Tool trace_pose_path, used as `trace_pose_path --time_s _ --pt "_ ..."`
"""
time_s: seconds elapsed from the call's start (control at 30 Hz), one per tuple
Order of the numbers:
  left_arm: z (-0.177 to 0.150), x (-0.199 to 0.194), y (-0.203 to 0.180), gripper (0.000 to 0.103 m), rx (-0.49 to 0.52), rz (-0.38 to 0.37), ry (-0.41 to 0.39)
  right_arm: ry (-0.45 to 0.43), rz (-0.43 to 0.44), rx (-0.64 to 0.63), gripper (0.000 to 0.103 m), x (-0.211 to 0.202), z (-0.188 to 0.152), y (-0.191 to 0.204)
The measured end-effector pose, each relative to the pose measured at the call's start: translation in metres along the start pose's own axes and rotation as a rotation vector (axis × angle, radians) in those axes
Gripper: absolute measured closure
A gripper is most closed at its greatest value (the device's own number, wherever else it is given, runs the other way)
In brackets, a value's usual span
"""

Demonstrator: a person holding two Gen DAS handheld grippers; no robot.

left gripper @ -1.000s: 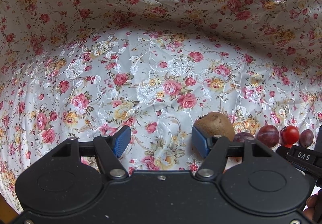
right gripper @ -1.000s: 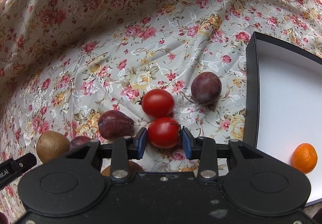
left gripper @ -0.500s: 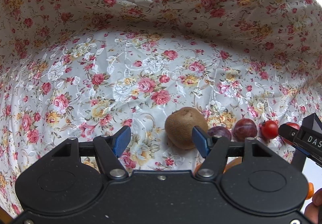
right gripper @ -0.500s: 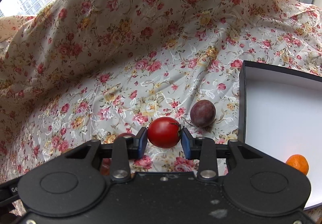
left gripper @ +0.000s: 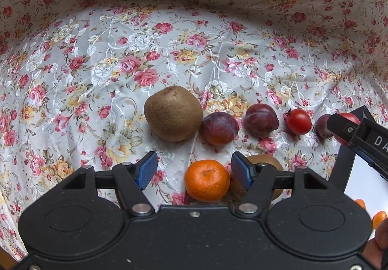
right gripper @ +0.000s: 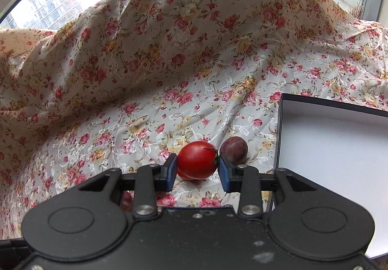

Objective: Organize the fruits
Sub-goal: 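Close left tool on a mandarin orange beside the kiwi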

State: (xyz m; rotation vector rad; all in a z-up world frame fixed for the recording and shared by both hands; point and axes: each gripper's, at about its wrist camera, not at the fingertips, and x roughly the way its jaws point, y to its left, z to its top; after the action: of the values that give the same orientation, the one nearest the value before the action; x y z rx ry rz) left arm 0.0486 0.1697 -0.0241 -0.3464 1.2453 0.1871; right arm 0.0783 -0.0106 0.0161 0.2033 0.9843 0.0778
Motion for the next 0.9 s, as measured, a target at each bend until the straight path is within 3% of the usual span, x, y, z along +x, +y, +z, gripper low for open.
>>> trace_pose_path --time_s 0.1,0.27,0.53,0.6,0.67,0.9 --pt "-0.002 0.006 0.002 0.034 -0.028 0.006 0.026 0.004 -0.009 0.0 0.065 0.0 0.0 -0.003" --pt "-0.003 0.015 0.008 0.032 -0.087 -0.006 0.057 0.053 0.051 0.036 0.065 0.003 0.002 -0.011" --pt "-0.005 0.026 -0.001 0.032 -0.076 0.018 0.081 0.113 0.092 0.109 0.065 0.012 0.001 -0.023" --pt "-0.005 0.026 -0.003 0.036 -0.072 0.021 0.074 0.113 0.097 0.119 0.065 0.012 0.001 -0.024" --pt "-0.004 0.023 -0.003 0.052 -0.071 -0.006 0.067 0.111 0.085 0.113 0.065 0.012 0.001 -0.022" --pt "-0.002 0.012 0.008 0.052 -0.101 -0.034 0.053 0.097 0.059 0.074 0.065 0.011 0.001 -0.016"
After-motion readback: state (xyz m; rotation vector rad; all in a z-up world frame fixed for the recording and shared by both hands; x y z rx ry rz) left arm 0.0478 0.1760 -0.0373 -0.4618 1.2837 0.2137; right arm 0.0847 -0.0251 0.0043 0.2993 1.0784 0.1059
